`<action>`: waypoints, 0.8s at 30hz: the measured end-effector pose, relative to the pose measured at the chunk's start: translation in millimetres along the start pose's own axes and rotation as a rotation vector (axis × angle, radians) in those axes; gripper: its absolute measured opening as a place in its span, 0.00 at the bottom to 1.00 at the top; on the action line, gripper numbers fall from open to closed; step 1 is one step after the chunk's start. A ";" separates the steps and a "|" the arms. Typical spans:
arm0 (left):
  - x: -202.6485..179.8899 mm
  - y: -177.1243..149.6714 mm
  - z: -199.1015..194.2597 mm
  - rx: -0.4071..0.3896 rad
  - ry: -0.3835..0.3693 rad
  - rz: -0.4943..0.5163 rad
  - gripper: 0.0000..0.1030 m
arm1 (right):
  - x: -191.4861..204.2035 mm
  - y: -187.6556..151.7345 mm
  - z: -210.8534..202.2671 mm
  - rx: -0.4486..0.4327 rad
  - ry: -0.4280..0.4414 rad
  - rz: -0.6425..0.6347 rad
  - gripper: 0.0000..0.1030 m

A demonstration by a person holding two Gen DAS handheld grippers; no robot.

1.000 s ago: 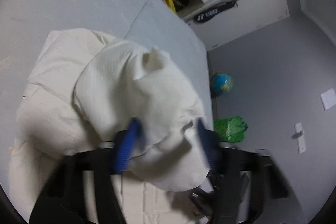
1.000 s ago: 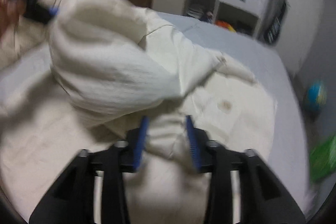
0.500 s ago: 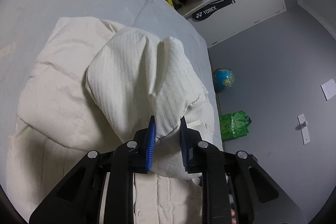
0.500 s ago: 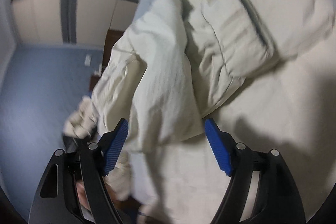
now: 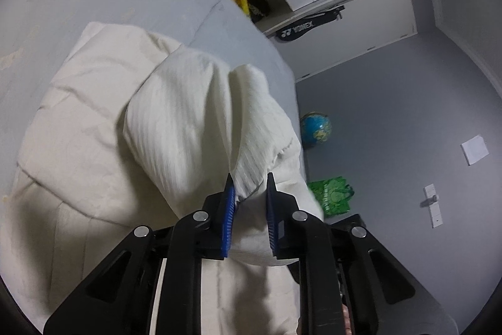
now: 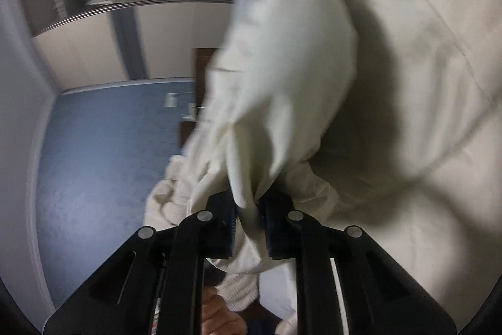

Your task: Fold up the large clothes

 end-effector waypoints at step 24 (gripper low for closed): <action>47.2 -54.0 85.3 0.181 0.165 0.030 0.22 | -93.7 12.0 -55.1 -0.020 -0.065 -0.021 0.23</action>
Point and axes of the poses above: each gripper's, at about its wrist camera, not at the fingertips, and z roughly the way its jaws point, x to its left, y to its top, the point moved 1 cm from there along z, roughly the way its jaws point, and after that the axes turned 11 degrees about x, right-handed, at the moved point
